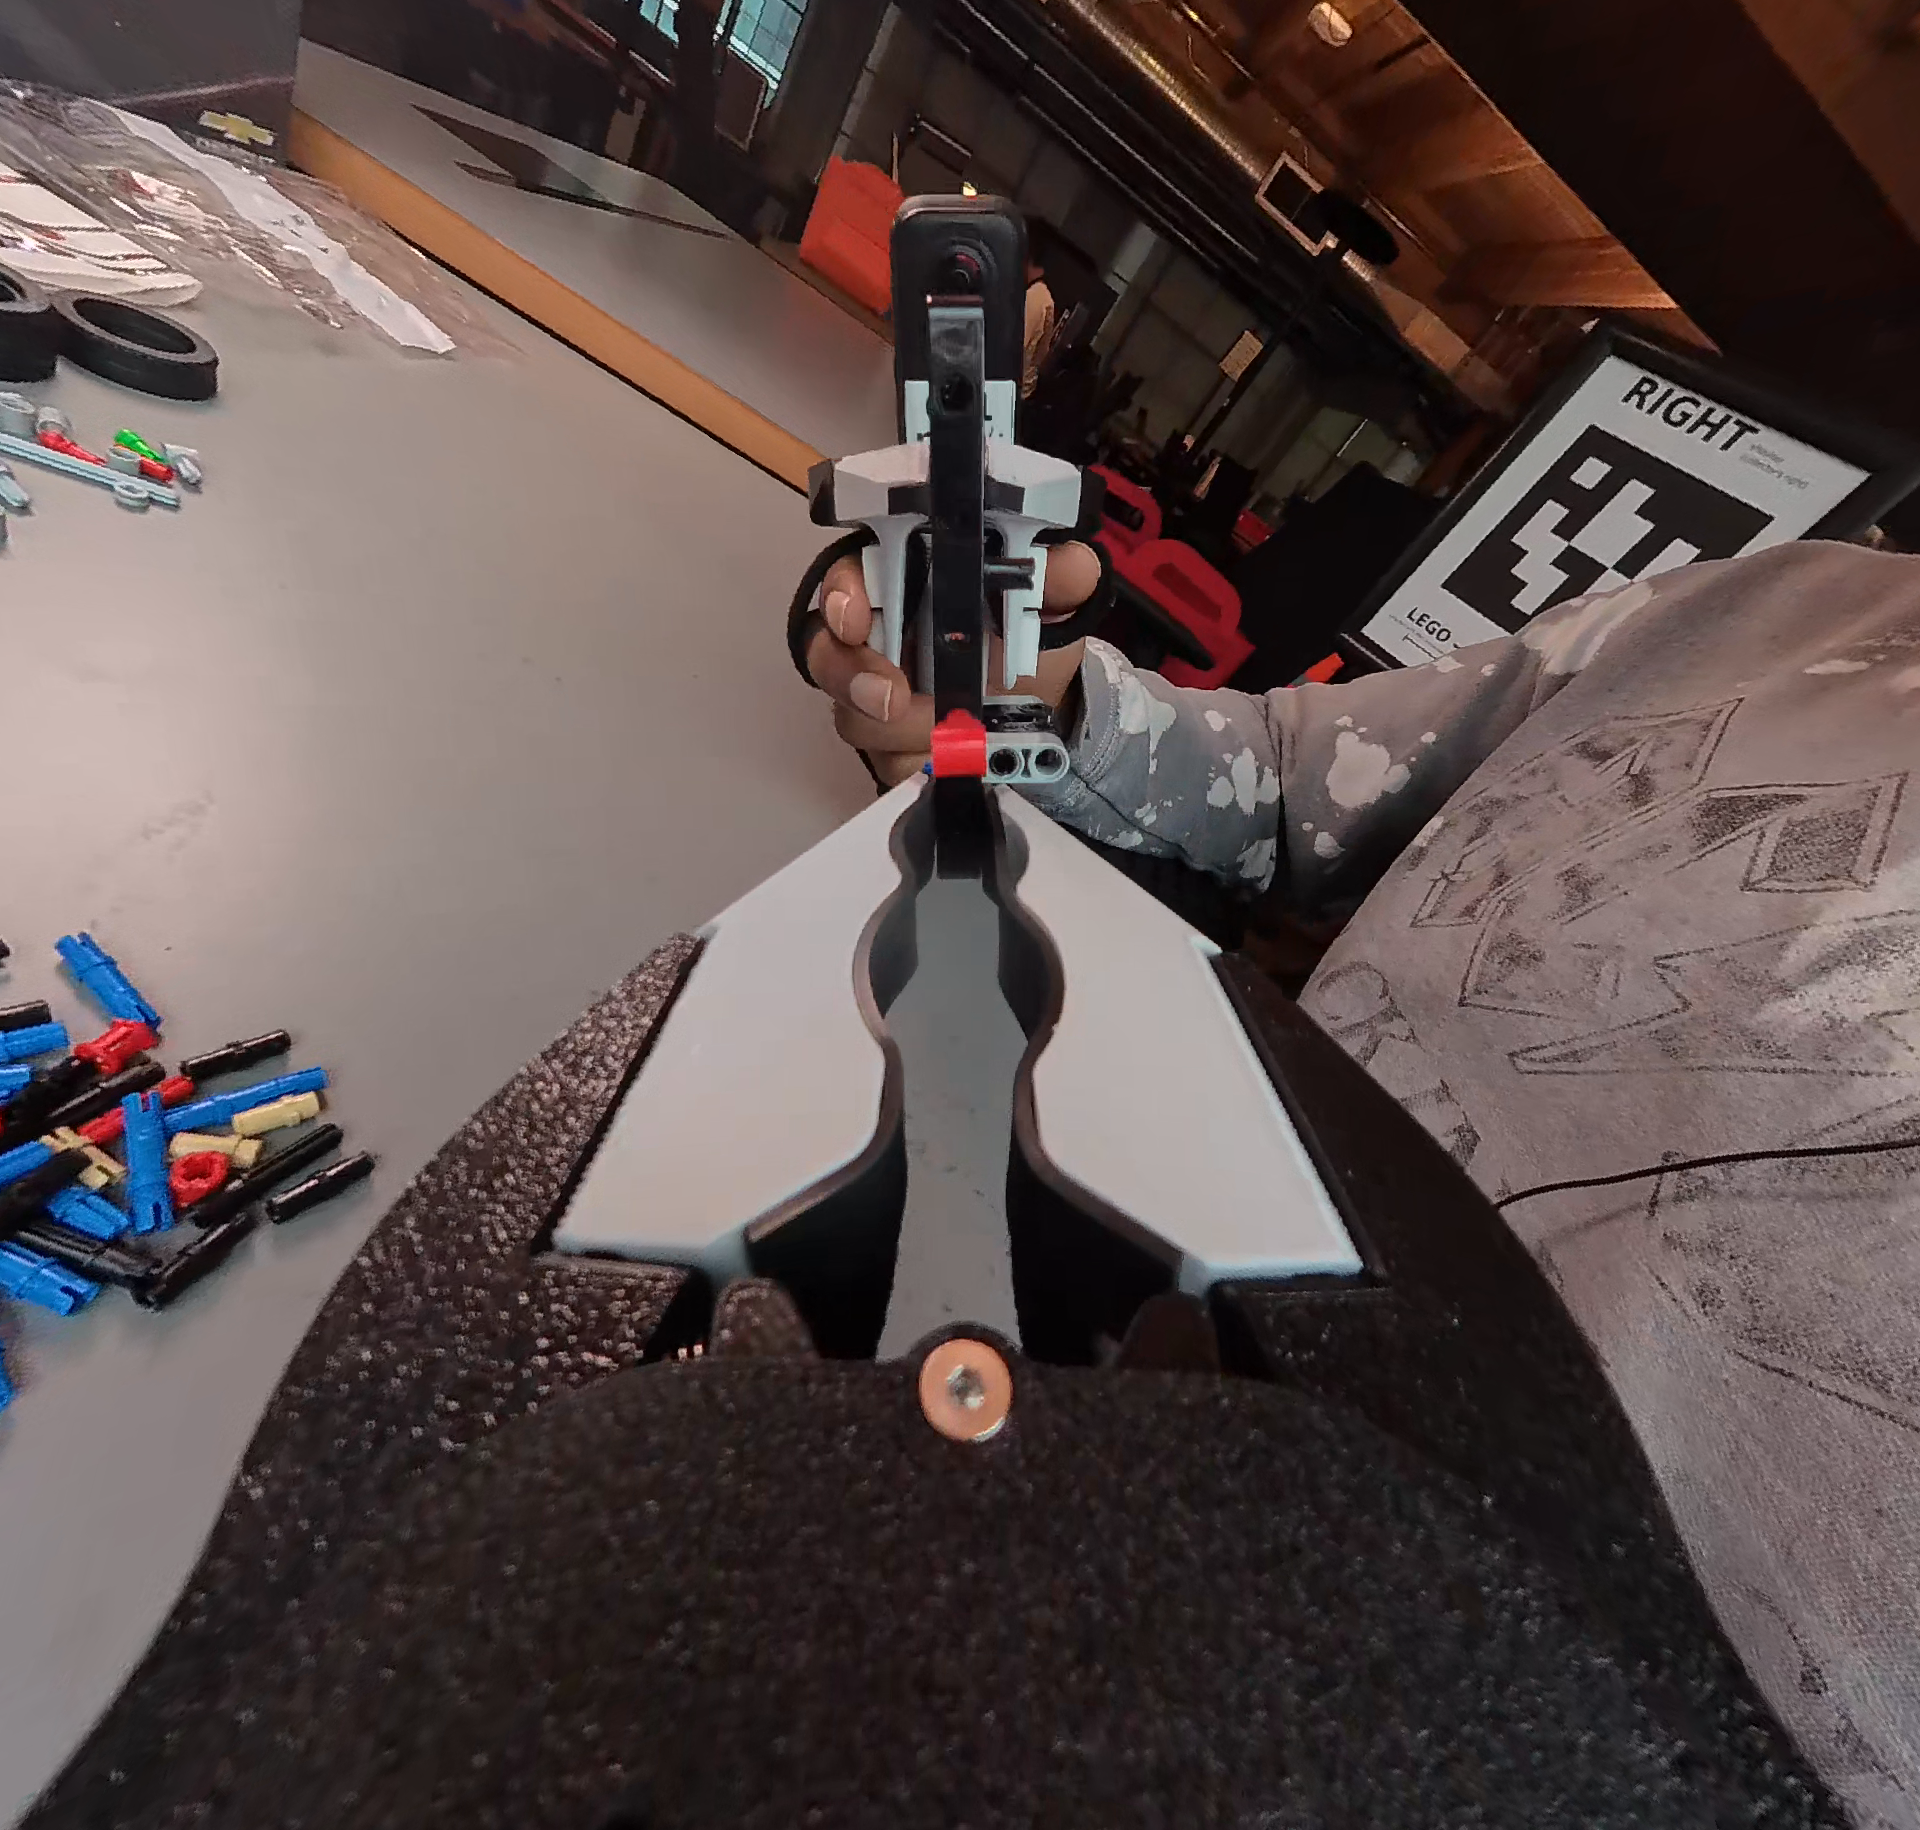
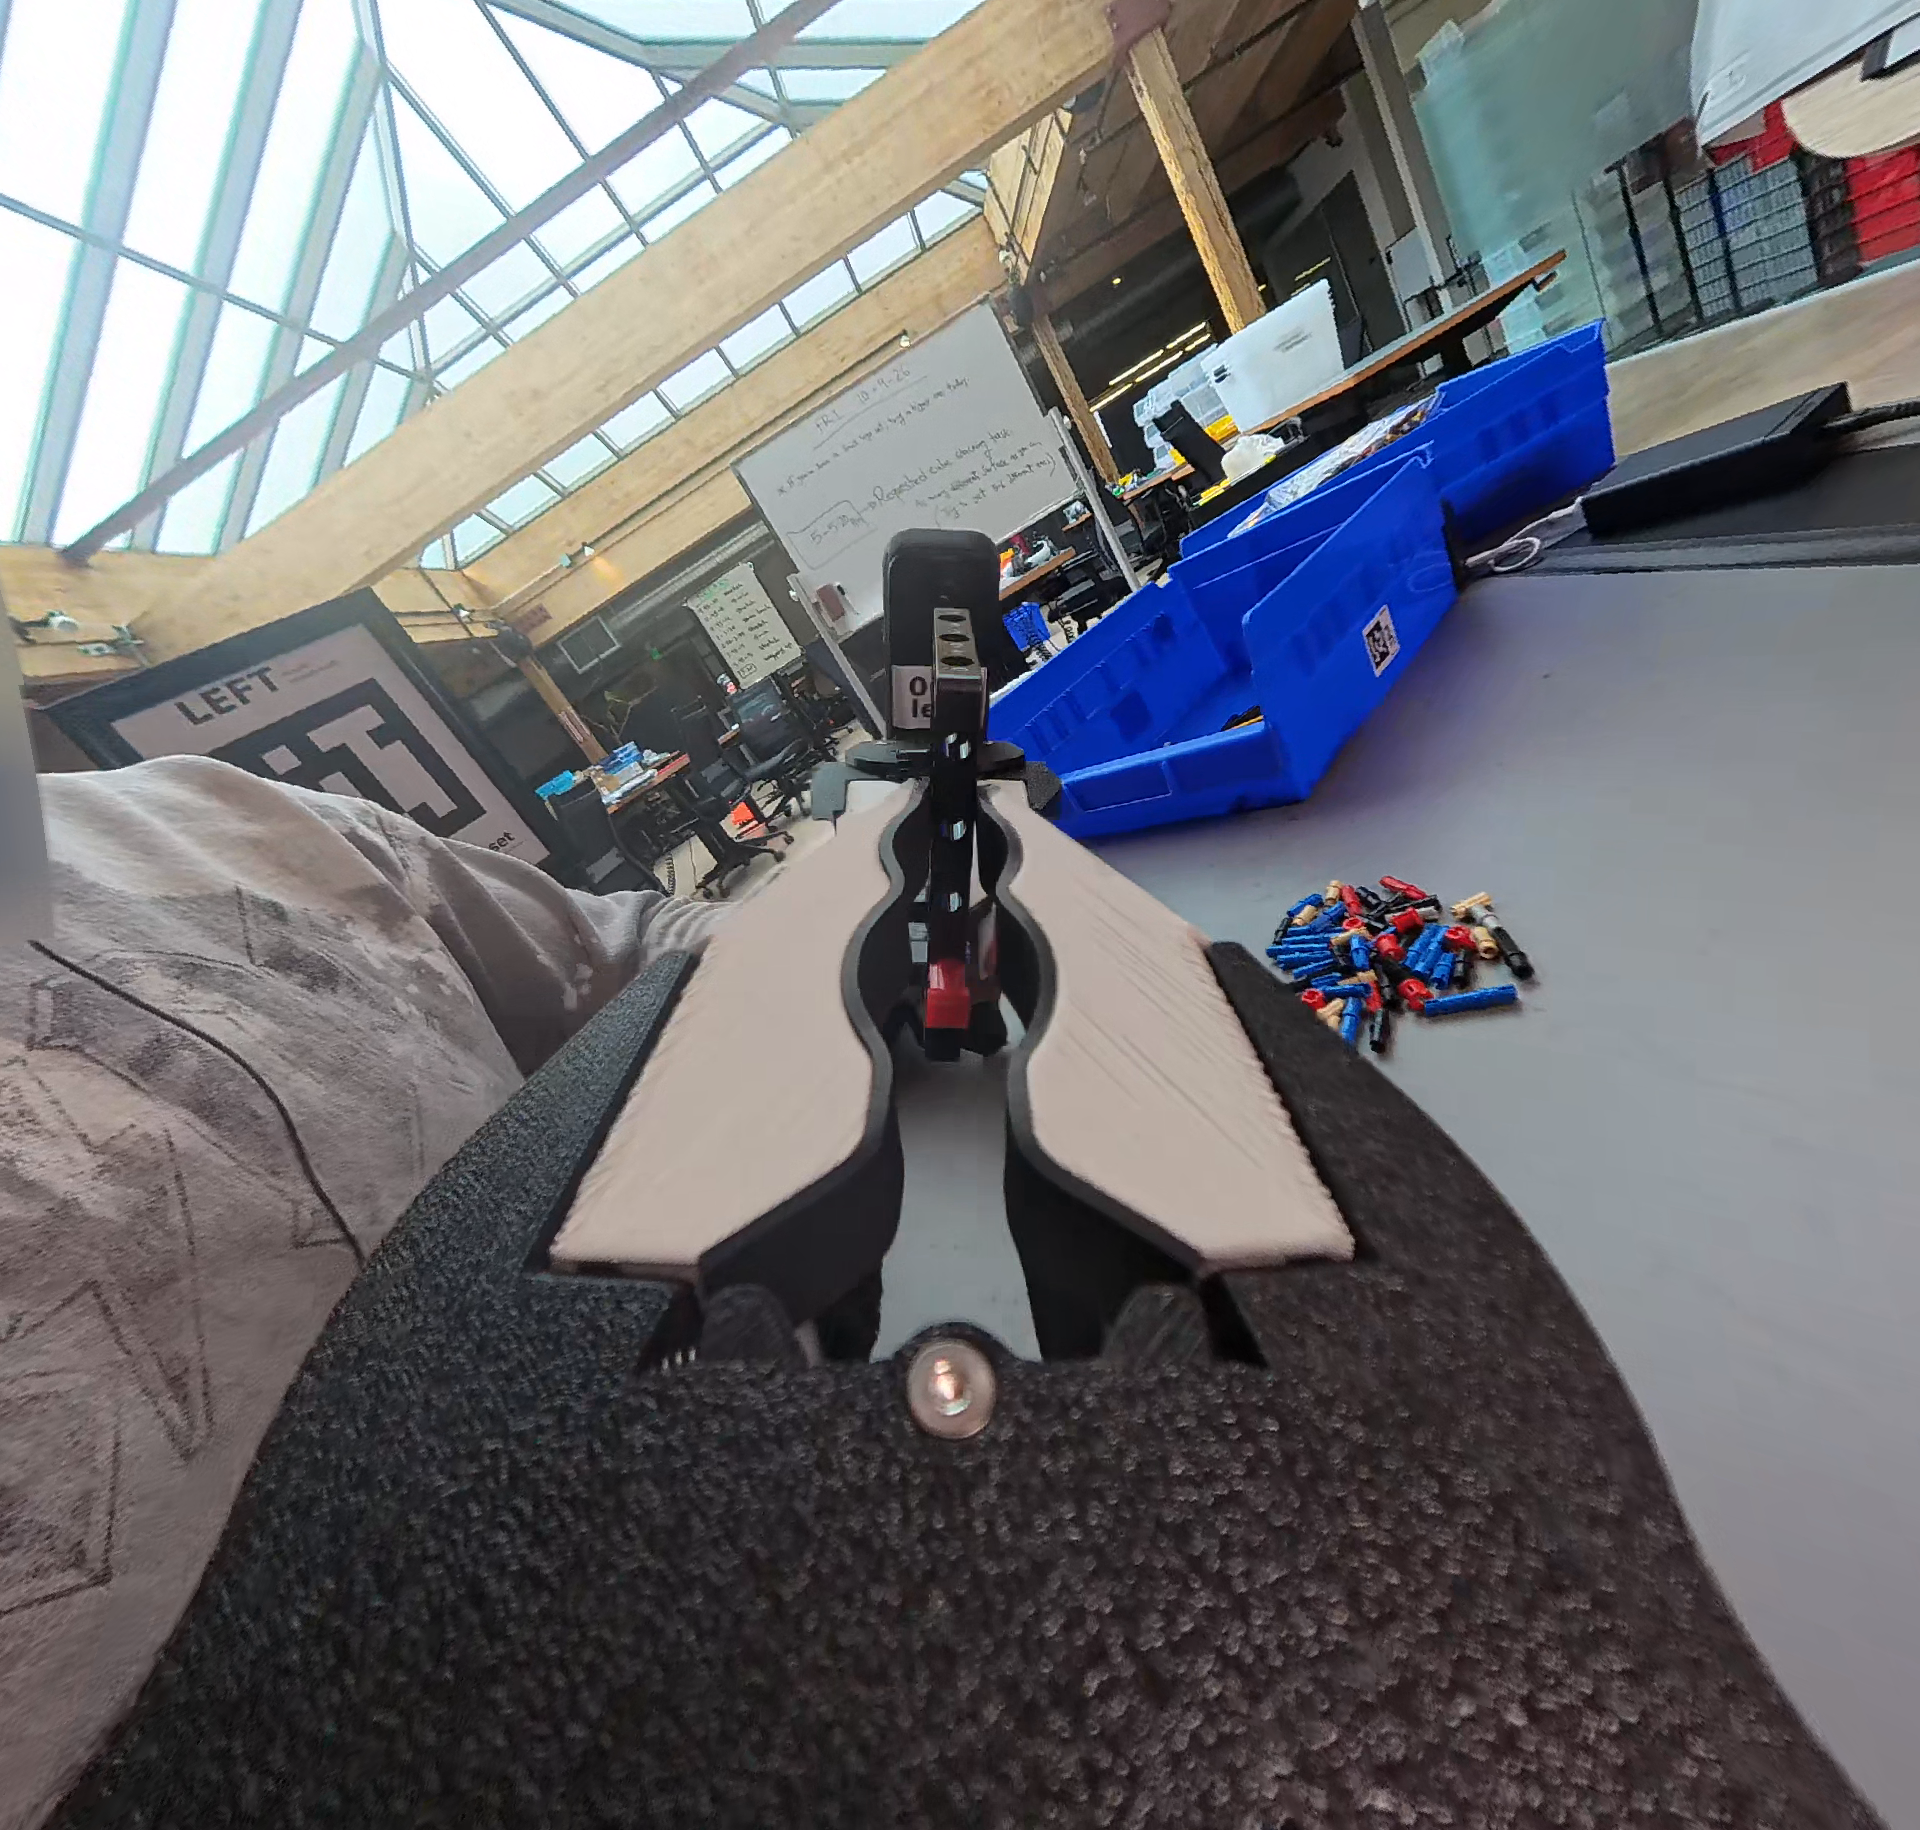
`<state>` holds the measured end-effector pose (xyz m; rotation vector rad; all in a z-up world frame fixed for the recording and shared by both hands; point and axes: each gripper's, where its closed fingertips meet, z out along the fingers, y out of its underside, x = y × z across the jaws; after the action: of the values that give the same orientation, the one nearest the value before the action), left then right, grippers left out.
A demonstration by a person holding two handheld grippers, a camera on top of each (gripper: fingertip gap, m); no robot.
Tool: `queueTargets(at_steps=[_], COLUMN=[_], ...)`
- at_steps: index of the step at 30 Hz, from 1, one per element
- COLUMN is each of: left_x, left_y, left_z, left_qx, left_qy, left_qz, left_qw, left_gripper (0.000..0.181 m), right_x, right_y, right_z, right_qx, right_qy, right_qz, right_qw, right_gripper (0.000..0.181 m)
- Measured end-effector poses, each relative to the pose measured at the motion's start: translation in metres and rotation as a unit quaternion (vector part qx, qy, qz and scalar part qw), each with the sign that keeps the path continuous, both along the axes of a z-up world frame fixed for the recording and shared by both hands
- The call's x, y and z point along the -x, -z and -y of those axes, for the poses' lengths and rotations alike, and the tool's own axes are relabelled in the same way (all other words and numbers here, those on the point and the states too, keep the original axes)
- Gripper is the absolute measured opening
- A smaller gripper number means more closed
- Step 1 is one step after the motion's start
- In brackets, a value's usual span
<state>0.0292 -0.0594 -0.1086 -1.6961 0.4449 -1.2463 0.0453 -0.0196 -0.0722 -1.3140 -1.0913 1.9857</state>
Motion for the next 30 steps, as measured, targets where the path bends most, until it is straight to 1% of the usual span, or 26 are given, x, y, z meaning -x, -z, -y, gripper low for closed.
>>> queueTargets(at_steps=[2,4,6,7,9,12,14,16,18,22,25,27,30], left_x=[0.004,0.009,0.016,0.019,0.025,0.024,0.021,0.017,0.012,0.007,0.006,0.006,0.007], left_y=[0.002,0.003,0.005,0.006,0.008,0.011,0.014,0.017,0.02,0.025,0.025,0.025,0.024], left_z=[-0.003,-0.008,-0.013,-0.015,-0.019,-0.02,-0.02,-0.019,-0.015,-0.014,-0.013,-0.012,-0.012], left_qx=[0.016,0.031,0.047,0.054,0.068,0.076,0.077,0.08,0.091,0.092,0.093,0.096,0.098], left_qy=[-0.008,-0.025,-0.04,-0.047,-0.058,-0.061,-0.06,-0.056,-0.04,-0.04,-0.036,-0.032,-0.031], left_qz=[0.01,0.018,0.03,0.037,0.047,0.04,0.026,0.017,0.016,0.001,0.001,0.007,0.011], left_qw=[1.0,0.999,0.998,0.997,0.995,0.994,0.995,0.995,0.995,0.995,0.995,0.995,0.995], left_gripper=[0.007,0.007,0.007,0.007,0.006,0.006,0.006,0.007,0.007,0.007,0.007,0.007,0.007], right_x=[0.002,0.003,0.003,0.002,0.003,0.011,0.017,0.021,0.023,0.024,0.023,0.023,0.024], right_y=[0.004,0.007,0.006,0.005,0.008,0.029,0.045,0.055,0.059,0.064,0.062,0.06,0.057], right_z=[-0.002,-0.005,-0.01,-0.009,-0.003,0.011,0.019,0.021,0.022,0.024,0.022,0.021,0.02], right_qx=[-0.042,-0.111,-0.19,-0.23,-0.319,-0.44,-0.502,-0.551,-0.573,-0.578,-0.576,-0.578,-0.583], right_qy=[0.025,0.061,0.113,0.131,0.149,0.15,0.145,0.149,0.154,0.152,0.158,0.161,0.172], right_qz=[0.006,0.01,0.007,0.002,0.004,0.034,0.054,0.063,0.066,0.077,0.075,0.072,0.068], right_qw=[0.999,0.992,0.975,0.964,0.936,0.885,0.851,0.819,0.803,0.798,0.798,0.797,0.791], right_gripper=[0.01,0.024,0.033,0.033,0.035,0.046,0.052,0.053,0.053,0.052,0.043,0.04,0.05])
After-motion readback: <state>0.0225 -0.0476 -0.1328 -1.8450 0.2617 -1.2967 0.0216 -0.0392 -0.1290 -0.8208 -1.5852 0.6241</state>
